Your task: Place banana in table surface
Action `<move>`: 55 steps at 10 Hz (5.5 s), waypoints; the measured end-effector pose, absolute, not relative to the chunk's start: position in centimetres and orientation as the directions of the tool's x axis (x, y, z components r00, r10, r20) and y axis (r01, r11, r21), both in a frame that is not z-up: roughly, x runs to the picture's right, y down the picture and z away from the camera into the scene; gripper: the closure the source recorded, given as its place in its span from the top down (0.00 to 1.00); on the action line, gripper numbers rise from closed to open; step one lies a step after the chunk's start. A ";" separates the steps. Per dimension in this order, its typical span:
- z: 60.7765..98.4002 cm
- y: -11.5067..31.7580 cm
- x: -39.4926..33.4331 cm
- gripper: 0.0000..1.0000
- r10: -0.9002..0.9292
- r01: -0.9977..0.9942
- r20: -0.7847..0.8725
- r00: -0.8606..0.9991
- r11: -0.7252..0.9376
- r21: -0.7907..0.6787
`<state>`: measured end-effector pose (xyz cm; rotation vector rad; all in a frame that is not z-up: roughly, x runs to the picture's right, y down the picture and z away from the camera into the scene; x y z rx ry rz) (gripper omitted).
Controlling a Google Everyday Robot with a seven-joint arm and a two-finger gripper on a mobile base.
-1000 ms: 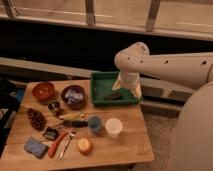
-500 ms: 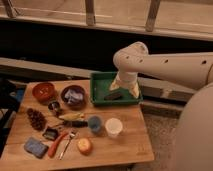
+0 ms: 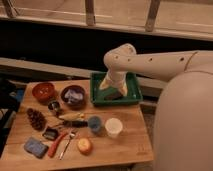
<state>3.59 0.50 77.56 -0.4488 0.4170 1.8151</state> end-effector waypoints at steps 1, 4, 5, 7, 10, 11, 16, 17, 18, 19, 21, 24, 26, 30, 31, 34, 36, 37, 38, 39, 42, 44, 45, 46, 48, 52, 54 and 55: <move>78.5 0.3 0.6 0.80 0.828 -0.969 -0.516 -0.218 -0.247 0.011; 79.5 0.5 -5.4 0.80 0.827 -0.976 -0.553 -0.105 -0.193 -0.103; 79.2 0.8 -7.0 0.80 0.818 -0.972 -0.570 -0.071 -0.185 -0.145; 79.0 1.0 -7.6 0.80 0.814 -0.970 -0.578 -0.056 -0.181 -0.161; 79.0 1.1 -7.5 0.80 0.813 -0.970 -0.579 -0.057 -0.183 -0.161; 79.3 1.5 -7.7 0.80 0.808 -0.969 -0.588 -0.044 -0.178 -0.171; 79.4 5.7 -14.7 0.80 0.773 -0.946 -0.626 0.106 -0.115 -0.303; 79.5 6.4 -16.0 0.80 0.762 -0.938 -0.631 0.142 -0.100 -0.331; 79.9 7.0 -16.8 0.80 0.749 -0.932 -0.639 0.174 -0.083 -0.351; 80.4 7.4 -17.4 0.80 0.739 -0.929 -0.644 0.195 -0.072 -0.364; 81.8 8.6 -17.7 0.80 0.712 -0.928 -0.670 0.213 -0.068 -0.367; 83.4 10.5 -16.5 0.80 0.669 -0.931 -0.716 0.198 -0.099 -0.350; 83.9 11.9 -16.5 0.80 0.639 -0.930 -0.742 0.201 -0.113 -0.350; 83.7 14.3 -17.8 0.80 0.577 -0.913 -0.777 0.252 -0.124 -0.388; 83.8 14.8 -17.7 0.80 0.564 -0.913 -0.786 0.254 -0.128 -0.387; 84.4 15.4 -18.1 0.56 0.545 -0.915 -0.797 0.262 -0.123 -0.385; 85.3 15.0 -17.9 0.36 0.548 -0.919 -0.796 0.257 -0.116 -0.376; 85.7 14.7 -18.1 0.24 0.550 -0.921 -0.794 0.259 -0.109 -0.375; 85.9 14.5 -18.3 0.15 0.552 -0.921 -0.792 0.260 -0.104 -0.375; 86.0 14.2 -18.1 0.06 0.558 -0.923 -0.790 0.255 -0.102 -0.371; 84.9 12.2 -17.0 0.01 0.609 -0.929 -0.760 0.226 -0.100 -0.357; 83.0 9.6 -16.0 0.01 0.673 -0.932 -0.715 0.191 -0.105 -0.348; 81.8 7.9 -15.4 0.01 0.711 -0.932 -0.682 0.170 -0.109 -0.346; 81.0 6.7 -15.1 0.01 0.737 -0.931 -0.657 0.157 -0.111 -0.347; 78.6 3.7 -14.2 0.01 0.805 -0.931 -0.580 0.123 -0.109 -0.348; 77.4 2.0 -13.5 0.01 0.854 -0.932 -0.511 0.101 -0.099 -0.349; 78.3 2.9 -13.5 0.01 0.840 -0.933 -0.531 0.107 -0.100 -0.346; 79.0 3.8 -13.5 0.01 0.826 -0.934 -0.551 0.117 -0.096 -0.343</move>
